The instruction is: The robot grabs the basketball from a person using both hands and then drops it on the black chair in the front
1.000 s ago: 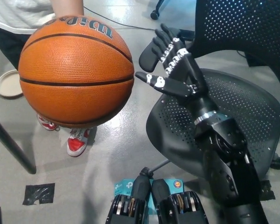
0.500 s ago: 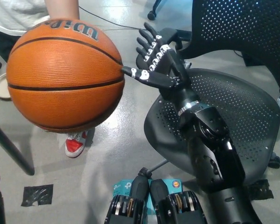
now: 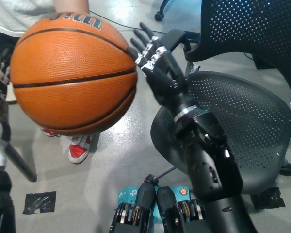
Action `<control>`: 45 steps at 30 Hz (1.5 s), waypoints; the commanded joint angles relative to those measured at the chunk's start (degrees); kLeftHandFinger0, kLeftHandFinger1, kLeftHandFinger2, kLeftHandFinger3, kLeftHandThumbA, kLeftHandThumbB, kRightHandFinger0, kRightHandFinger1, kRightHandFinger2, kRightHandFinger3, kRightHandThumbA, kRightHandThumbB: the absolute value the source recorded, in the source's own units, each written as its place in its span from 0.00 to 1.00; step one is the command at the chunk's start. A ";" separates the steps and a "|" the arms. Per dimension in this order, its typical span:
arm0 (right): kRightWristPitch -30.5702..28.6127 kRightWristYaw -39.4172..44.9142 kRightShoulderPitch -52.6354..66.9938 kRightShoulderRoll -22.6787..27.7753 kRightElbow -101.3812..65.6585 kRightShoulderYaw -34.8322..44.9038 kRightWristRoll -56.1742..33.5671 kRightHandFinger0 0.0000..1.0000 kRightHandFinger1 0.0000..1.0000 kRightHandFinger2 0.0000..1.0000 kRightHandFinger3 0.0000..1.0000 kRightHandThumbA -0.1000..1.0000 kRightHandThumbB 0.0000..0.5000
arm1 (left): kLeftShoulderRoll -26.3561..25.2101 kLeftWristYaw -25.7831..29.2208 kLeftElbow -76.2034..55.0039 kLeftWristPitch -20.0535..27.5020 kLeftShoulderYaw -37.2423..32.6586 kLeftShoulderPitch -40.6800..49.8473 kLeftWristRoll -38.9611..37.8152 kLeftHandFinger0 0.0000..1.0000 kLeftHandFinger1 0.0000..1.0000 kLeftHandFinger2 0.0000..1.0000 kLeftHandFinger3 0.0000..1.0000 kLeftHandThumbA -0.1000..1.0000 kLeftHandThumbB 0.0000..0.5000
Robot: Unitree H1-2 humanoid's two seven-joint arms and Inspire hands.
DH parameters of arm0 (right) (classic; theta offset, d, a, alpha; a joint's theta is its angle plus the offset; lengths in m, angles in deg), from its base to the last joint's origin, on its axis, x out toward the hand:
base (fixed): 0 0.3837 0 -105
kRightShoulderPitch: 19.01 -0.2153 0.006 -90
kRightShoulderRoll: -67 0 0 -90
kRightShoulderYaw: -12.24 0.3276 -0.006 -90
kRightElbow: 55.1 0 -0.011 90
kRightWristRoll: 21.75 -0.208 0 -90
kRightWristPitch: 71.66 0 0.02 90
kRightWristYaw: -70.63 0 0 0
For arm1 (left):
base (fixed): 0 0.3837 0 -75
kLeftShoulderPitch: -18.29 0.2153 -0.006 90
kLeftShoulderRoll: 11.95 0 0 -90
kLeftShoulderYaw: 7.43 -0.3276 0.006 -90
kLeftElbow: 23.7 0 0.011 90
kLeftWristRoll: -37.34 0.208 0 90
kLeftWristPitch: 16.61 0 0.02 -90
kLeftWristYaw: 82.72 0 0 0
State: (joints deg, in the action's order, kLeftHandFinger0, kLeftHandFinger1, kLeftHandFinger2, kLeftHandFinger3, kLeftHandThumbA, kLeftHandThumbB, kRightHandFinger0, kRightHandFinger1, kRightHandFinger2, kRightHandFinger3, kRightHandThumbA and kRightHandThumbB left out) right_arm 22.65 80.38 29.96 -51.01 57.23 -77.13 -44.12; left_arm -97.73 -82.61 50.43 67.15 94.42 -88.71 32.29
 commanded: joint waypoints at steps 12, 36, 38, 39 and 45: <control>-6.27 7.53 2.53 -6.36 10.62 -6.91 1.90 1.00 1.00 1.00 1.00 1.00 0.82 | 3.06 0.38 0.78 3.30 -6.23 -0.50 3.30 1.00 1.00 1.00 1.00 1.00 0.25; -9.81 -0.80 3.68 -6.11 7.33 -11.00 7.00 1.00 1.00 1.00 1.00 1.00 0.52 | 9.21 7.14 7.97 -11.48 -18.95 -5.79 20.85 1.00 1.00 1.00 1.00 1.00 0.40; -9.77 -0.98 3.69 -6.03 7.26 -11.19 6.90 1.00 1.00 1.00 1.00 1.00 0.52 | 9.29 7.09 7.87 -11.81 -18.91 -5.80 20.92 1.00 1.00 1.00 1.00 1.00 0.41; -9.75 -1.04 3.70 -6.00 7.23 -11.25 6.87 1.00 1.00 1.00 1.00 1.00 0.52 | 9.31 7.09 7.83 -11.93 -18.90 -5.80 20.94 1.00 1.00 1.00 1.00 1.00 0.41; -5.17 -1.42 2.27 -4.67 4.82 -10.63 5.36 1.00 1.00 1.00 1.00 1.00 0.57 | 10.60 6.81 6.19 -17.22 -19.48 -7.42 21.43 1.00 1.00 1.00 1.00 1.00 0.33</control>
State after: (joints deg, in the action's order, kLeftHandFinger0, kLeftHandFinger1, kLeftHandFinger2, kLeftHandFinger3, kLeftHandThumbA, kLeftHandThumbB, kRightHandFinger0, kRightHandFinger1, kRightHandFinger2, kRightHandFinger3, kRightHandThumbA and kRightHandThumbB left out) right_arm 11.13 74.71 35.90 -50.39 64.08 -82.09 -41.32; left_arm -91.37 -68.94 57.23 53.70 81.31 -92.52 54.76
